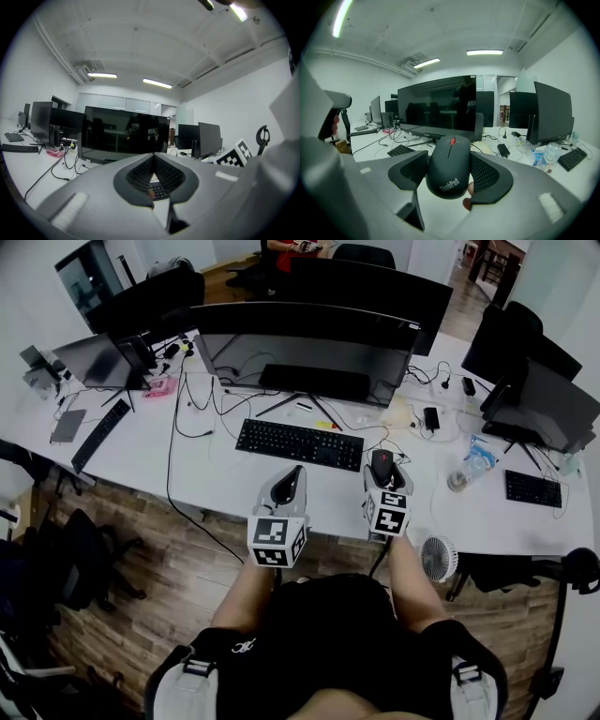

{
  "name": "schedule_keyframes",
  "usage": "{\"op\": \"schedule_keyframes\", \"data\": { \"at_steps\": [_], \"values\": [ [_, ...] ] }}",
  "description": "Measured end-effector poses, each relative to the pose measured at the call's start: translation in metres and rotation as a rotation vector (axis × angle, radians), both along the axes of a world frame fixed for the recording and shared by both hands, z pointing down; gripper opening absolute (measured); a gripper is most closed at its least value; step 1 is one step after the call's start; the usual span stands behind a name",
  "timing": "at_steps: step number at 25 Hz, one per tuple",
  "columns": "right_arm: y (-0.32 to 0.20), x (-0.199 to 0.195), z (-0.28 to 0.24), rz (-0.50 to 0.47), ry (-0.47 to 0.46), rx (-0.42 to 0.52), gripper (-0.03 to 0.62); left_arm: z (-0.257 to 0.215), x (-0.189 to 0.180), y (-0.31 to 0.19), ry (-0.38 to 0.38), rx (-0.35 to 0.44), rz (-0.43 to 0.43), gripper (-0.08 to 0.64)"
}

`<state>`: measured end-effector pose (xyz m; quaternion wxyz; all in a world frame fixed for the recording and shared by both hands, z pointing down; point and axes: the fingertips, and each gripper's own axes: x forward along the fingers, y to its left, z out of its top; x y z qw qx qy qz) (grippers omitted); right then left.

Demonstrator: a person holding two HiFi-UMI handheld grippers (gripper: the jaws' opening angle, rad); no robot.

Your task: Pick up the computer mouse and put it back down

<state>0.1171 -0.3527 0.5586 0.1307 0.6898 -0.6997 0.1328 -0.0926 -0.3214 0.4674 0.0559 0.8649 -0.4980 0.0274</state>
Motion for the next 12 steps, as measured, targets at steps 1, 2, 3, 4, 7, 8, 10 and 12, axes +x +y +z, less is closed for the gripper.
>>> {"op": "schedule_keyframes", "data": {
  "at_steps": [1, 2, 3, 4, 7, 8, 10, 12],
  "values": [
    [0.0, -0.001, 0.009, 0.0, -0.003, -0.017, 0.287, 0.0, -0.002, 0.0, 0.0, 0.0, -0.003, 0.051],
    [0.001, -0.001, 0.019, 0.0, -0.005, -0.035, 0.287, -0.001, -0.004, 0.0, 0.001, 0.001, -0.007, 0.051],
    [0.001, -0.002, 0.027, 0.0, -0.006, -0.053, 0.287, -0.001, -0.006, 0.0, 0.001, 0.002, -0.011, 0.051],
    [0.002, -0.002, 0.036, 0.002, -0.005, -0.072, 0.287, -0.001, -0.007, 0.0, 0.001, 0.001, -0.013, 0.051],
    [0.007, -0.003, 0.059, 0.012, -0.005, -0.129, 0.287, -0.001, -0.012, 0.002, 0.0, -0.003, -0.02, 0.051],
    [0.008, -0.003, 0.067, 0.014, -0.006, -0.148, 0.287, 0.0, -0.013, 0.003, 0.0, -0.005, -0.021, 0.051],
    [0.011, -0.004, 0.087, 0.015, 0.0, -0.19, 0.287, 0.001, -0.015, 0.003, 0.0, -0.007, -0.024, 0.051],
    [0.014, -0.005, 0.107, 0.013, 0.005, -0.229, 0.287, 0.002, -0.016, 0.004, -0.001, -0.007, -0.025, 0.051]
  ]
}}
